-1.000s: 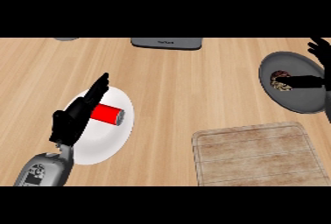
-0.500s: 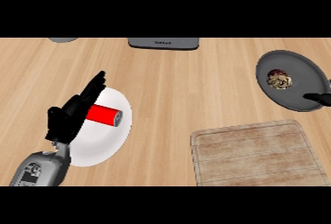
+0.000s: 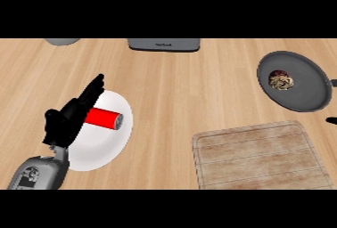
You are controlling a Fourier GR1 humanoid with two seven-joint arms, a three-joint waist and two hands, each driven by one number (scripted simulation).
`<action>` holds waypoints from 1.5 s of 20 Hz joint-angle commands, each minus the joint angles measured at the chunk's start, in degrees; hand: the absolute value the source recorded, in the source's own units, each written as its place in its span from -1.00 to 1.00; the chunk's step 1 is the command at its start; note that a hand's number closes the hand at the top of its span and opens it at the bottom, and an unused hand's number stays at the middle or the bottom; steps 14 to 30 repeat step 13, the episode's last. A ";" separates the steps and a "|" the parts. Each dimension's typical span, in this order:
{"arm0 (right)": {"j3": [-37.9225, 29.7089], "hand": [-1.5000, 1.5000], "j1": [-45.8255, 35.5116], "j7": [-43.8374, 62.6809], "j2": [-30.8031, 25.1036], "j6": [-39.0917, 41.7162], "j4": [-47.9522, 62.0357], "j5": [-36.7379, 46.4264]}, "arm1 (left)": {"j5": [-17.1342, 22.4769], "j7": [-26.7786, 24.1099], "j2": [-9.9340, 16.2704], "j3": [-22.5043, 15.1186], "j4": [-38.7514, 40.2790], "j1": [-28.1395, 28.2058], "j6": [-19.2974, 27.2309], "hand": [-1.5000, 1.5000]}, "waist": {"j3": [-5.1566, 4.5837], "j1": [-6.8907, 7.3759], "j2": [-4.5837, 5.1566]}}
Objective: Pick the cupcake from the cutting board and place it in the pan
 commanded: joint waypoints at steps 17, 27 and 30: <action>-0.08 -1.00 9.56 -11.80 3.49 2.07 -3.08 0.21 | -1.47 -0.19 -0.93 -0.16 -1.03 1.94 0.10 0.00 | -0.09 -0.88 -0.57; -0.08 -1.00 9.56 -11.80 3.49 2.07 -3.08 0.21 | -1.47 -0.19 -0.93 -0.16 -1.03 1.94 0.10 0.00 | -0.09 -0.88 -0.57; -0.08 -1.00 9.56 -11.80 3.49 2.07 -3.08 0.21 | -1.47 -0.19 -0.93 -0.16 -1.03 1.94 0.10 0.00 | -0.09 -0.88 -0.57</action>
